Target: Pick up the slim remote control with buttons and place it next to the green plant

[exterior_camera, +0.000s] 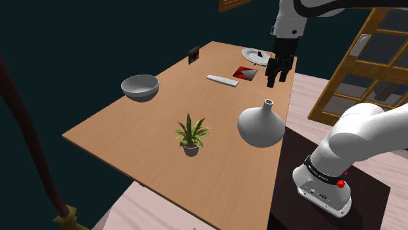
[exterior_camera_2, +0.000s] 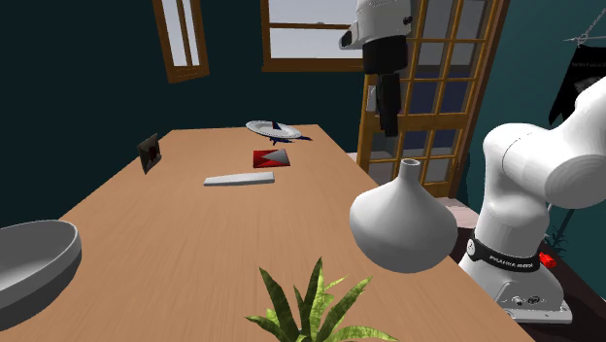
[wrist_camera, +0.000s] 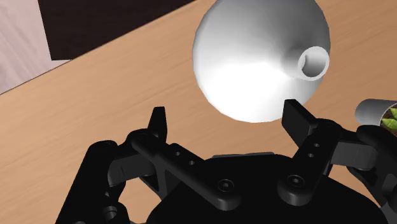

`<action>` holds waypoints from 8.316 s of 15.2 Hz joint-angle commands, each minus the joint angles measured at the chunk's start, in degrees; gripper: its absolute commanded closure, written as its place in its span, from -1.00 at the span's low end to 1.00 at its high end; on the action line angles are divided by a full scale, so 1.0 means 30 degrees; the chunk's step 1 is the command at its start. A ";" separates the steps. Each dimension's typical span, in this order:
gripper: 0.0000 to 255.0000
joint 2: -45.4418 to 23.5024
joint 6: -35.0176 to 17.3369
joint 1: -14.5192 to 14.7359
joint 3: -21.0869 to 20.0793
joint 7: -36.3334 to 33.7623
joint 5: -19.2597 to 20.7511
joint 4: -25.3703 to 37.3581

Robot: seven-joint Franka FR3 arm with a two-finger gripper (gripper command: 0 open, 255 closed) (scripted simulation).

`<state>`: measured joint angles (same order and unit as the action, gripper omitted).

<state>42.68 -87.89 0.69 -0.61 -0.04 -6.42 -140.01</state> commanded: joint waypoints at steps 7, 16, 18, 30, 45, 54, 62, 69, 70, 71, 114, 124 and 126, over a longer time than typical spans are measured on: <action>-1.00 -0.3528 -0.3211 -0.0220 0.0968 0.2301 0.1124 0.0704; -1.00 -0.9508 -0.7085 -0.0380 0.2113 0.5371 0.1903 0.3544; -1.00 -1.0885 -0.7731 -0.0404 0.2304 0.6016 0.1931 0.4451; -1.00 -1.9294 -0.9683 -0.0896 0.2690 0.9539 0.1421 1.2006; -1.00 -2.4868 -1.0790 -0.1447 0.2383 1.1035 0.1046 1.7109; 1.00 -2.4873 -1.0786 -0.1447 0.2382 1.1035 0.1046 1.7116; 1.00 -2.4873 -1.0788 -0.1447 0.2383 1.1035 0.1046 1.7115; 1.00 -2.4176 -0.9347 -0.1427 0.2436 1.0990 0.1136 1.7863; 1.00 -2.4097 -0.9131 -0.1427 0.2442 1.0984 0.1147 1.8001; 1.00 -2.4016 -0.8916 -0.1426 0.2448 1.0978 0.1158 1.8135; 1.00 -2.0833 -0.1544 0.0817 0.1803 0.7888 0.1795 2.2340; 1.00 -1.8961 -0.2296 0.3601 0.0428 0.3789 0.2262 1.9697; 1.00 -1.8837 -0.2332 0.4129 0.0114 0.2950 0.2334 1.9530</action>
<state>-13.67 -94.56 12.42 0.11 9.93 0.50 -81.27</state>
